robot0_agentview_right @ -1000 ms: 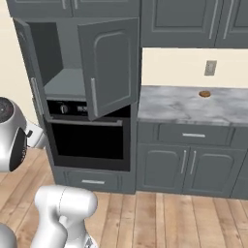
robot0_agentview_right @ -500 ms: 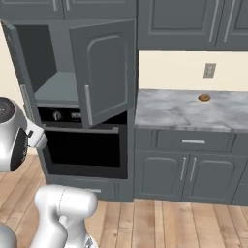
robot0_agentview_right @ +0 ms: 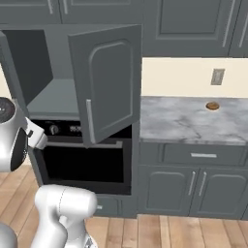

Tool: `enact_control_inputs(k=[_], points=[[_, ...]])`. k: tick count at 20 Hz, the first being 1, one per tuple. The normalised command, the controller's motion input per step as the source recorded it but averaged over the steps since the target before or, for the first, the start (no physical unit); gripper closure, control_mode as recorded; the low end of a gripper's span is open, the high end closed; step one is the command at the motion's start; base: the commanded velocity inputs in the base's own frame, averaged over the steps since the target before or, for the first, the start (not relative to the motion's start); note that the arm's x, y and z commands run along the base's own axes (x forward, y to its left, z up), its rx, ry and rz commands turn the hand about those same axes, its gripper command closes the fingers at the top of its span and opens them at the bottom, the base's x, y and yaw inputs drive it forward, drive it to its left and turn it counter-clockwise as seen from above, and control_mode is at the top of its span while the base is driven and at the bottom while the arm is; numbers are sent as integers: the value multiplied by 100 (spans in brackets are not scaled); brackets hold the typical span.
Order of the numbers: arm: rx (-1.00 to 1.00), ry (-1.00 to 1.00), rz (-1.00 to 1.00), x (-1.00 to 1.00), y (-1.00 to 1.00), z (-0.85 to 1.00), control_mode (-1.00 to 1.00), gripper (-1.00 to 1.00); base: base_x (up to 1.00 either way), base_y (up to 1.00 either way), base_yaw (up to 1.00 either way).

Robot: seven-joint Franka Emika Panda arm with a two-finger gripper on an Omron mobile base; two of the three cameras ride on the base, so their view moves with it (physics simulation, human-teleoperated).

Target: Close all open cabinet doors.

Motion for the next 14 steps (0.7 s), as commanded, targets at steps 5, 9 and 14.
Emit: enact_control_inputs(k=[5,9,14], points=[[0,0,0,0,0,0,100,-100,33,21,-3],[0,0,0,0,0,0,100,-100,24,5,0],[0,0,0,0,0,0,100,-100,28,21,-1]])
